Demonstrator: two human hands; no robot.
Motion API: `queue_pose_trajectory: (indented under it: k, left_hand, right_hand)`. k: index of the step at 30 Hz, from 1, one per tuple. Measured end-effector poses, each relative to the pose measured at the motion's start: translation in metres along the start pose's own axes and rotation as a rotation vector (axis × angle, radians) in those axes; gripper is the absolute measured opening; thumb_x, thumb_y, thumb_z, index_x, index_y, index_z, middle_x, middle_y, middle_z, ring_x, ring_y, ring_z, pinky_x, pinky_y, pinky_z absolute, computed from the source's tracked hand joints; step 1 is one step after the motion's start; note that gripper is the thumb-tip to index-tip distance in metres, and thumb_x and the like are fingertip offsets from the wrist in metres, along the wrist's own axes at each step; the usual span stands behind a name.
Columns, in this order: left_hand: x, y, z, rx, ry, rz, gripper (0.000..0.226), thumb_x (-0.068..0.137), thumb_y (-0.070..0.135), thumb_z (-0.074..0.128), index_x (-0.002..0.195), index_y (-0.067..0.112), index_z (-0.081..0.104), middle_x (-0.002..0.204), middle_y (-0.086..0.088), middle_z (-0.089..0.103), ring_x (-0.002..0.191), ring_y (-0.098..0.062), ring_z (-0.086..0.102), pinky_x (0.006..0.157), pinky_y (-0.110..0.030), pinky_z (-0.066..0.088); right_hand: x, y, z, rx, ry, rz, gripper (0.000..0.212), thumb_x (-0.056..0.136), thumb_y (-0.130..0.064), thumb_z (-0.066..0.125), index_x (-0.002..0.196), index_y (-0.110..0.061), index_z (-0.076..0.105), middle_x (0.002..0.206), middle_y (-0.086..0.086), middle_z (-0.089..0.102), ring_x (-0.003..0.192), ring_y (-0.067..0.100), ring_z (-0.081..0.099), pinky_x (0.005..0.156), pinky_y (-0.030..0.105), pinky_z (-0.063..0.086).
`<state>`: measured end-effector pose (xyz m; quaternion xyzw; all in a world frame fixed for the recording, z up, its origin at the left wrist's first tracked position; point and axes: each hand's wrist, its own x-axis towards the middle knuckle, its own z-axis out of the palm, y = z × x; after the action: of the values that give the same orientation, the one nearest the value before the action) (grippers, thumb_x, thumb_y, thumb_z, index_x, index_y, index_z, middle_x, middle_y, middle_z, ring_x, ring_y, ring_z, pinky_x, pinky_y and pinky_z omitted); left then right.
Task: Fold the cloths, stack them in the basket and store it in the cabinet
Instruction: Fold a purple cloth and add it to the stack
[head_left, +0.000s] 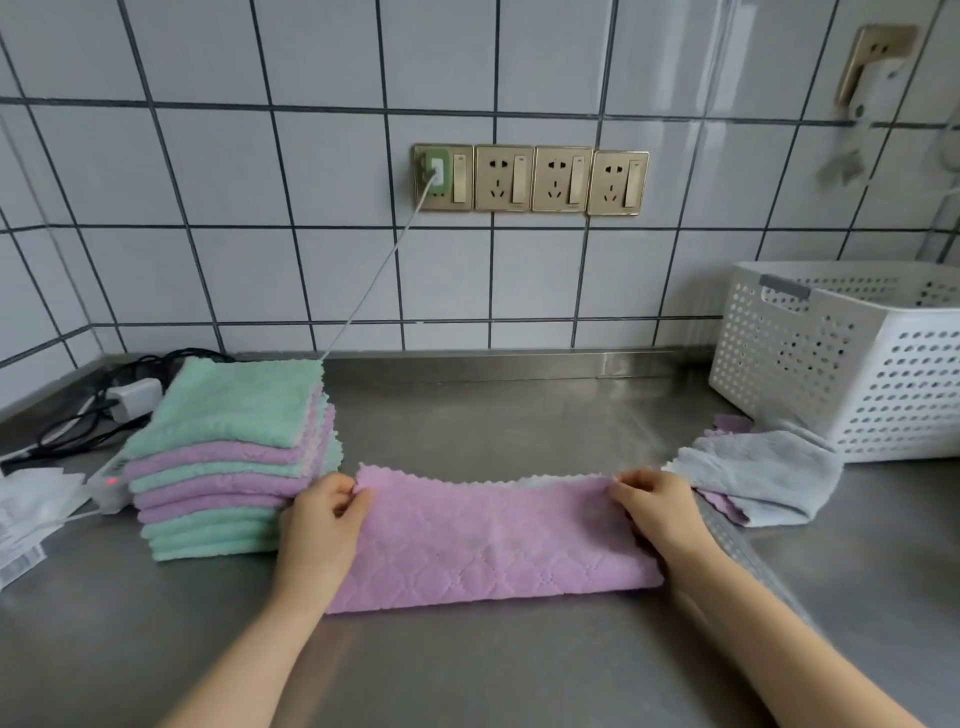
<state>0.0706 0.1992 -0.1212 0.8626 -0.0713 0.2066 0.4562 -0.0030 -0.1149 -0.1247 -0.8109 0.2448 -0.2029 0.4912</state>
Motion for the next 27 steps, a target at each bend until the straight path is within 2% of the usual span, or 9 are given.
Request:
queue_pose_trajectory:
  k: [4, 6, 8, 11, 17, 21, 23, 26, 27]
  left_hand:
    - [0.001, -0.001, 0.004, 0.007, 0.013, -0.002, 0.021, 0.089, 0.013, 0.06, 0.072, 0.004, 0.051, 0.052, -0.009, 0.05, 0.049, -0.019, 0.039, 0.05, -0.029, 0.033]
    - [0.002, -0.002, 0.007, 0.03, 0.019, -0.012, 0.016, 0.092, 0.011, 0.055, 0.077, 0.007, 0.052, 0.057, -0.006, 0.052, 0.054, -0.025, 0.046, 0.052, -0.033, 0.034]
    - [0.002, 0.0, 0.007, 0.024, 0.023, -0.029, 0.005, 0.092, 0.009, 0.052, 0.089, 0.008, 0.056, 0.069, -0.004, 0.06, 0.065, -0.027, 0.054, 0.06, -0.032, 0.038]
    - [0.002, 0.0, 0.007, 0.002, 0.006, -0.059, 0.016, 0.09, 0.011, 0.057, 0.106, 0.013, 0.057, 0.079, 0.003, 0.062, 0.079, -0.025, 0.061, 0.07, -0.032, 0.044]
    - [0.004, -0.002, 0.007, -0.029, 0.009, -0.058, 0.02, 0.095, 0.014, 0.051, 0.114, 0.011, 0.055, 0.108, -0.011, 0.068, 0.1, -0.029, 0.062, 0.077, -0.03, 0.042]
    - [0.007, -0.003, 0.008, -0.028, -0.03, -0.075, 0.038, 0.089, 0.013, 0.057, 0.126, 0.014, 0.048, 0.108, -0.007, 0.068, 0.093, -0.021, 0.059, 0.081, -0.03, 0.041]
    - [0.006, -0.003, 0.006, 0.0, -0.05, -0.064, 0.048, 0.086, 0.008, 0.058, 0.131, 0.015, 0.045, 0.113, -0.005, 0.067, 0.096, -0.02, 0.058, 0.085, -0.029, 0.04]
    - [0.0, 0.001, 0.001, 0.056, -0.061, 0.028, 0.05, 0.083, 0.003, 0.057, 0.131, 0.012, 0.047, 0.123, -0.005, 0.063, 0.099, -0.024, 0.061, 0.091, -0.032, 0.043]
    - [-0.002, 0.003, -0.001, 0.099, -0.067, 0.073, 0.05, 0.083, 0.001, 0.057, 0.131, 0.011, 0.049, 0.124, -0.007, 0.061, 0.1, -0.025, 0.061, 0.093, -0.034, 0.044]
  right_hand:
    - [0.004, -0.01, 0.0, -0.034, 0.078, -0.088, 0.016, 0.086, -0.017, 0.064, 0.071, -0.014, 0.068, 0.056, 0.001, 0.063, 0.046, 0.016, 0.052, 0.05, 0.029, 0.043]
    - [0.008, -0.012, 0.003, -0.117, 0.09, -0.106, 0.012, 0.085, -0.02, 0.067, 0.074, -0.016, 0.069, 0.058, -0.005, 0.064, 0.053, 0.015, 0.057, 0.057, 0.03, 0.047]
    - [0.008, -0.011, 0.007, -0.206, 0.1, -0.094, 0.011, 0.084, -0.026, 0.068, 0.074, -0.02, 0.067, 0.062, -0.008, 0.063, 0.066, 0.018, 0.062, 0.063, 0.027, 0.044]
    - [0.005, -0.011, 0.009, -0.276, 0.142, -0.09, 0.016, 0.084, -0.036, 0.067, 0.071, -0.026, 0.064, 0.062, -0.01, 0.059, 0.069, 0.017, 0.059, 0.064, 0.025, 0.038]
    - [0.006, -0.011, 0.008, -0.265, 0.145, -0.088, 0.018, 0.084, -0.035, 0.067, 0.073, -0.021, 0.067, 0.062, -0.009, 0.059, 0.069, 0.018, 0.06, 0.064, 0.026, 0.039]
    - [0.009, -0.01, 0.008, -0.255, 0.149, -0.115, 0.021, 0.085, -0.035, 0.066, 0.078, -0.016, 0.071, 0.065, -0.005, 0.062, 0.071, 0.019, 0.061, 0.066, 0.027, 0.042]
    - [0.009, -0.008, 0.008, -0.264, 0.138, -0.116, 0.021, 0.086, -0.034, 0.064, 0.08, -0.015, 0.071, 0.068, -0.003, 0.064, 0.074, 0.02, 0.063, 0.069, 0.029, 0.046]
    - [0.007, -0.014, 0.003, -0.133, 0.11, -0.061, 0.017, 0.088, -0.023, 0.059, 0.088, -0.009, 0.07, 0.072, 0.002, 0.068, 0.069, 0.024, 0.065, 0.067, 0.038, 0.053]
    - [0.006, -0.02, -0.001, -0.099, 0.14, -0.065, 0.017, 0.088, -0.019, 0.057, 0.094, -0.009, 0.069, 0.079, 0.006, 0.071, 0.072, 0.026, 0.065, 0.07, 0.04, 0.054]
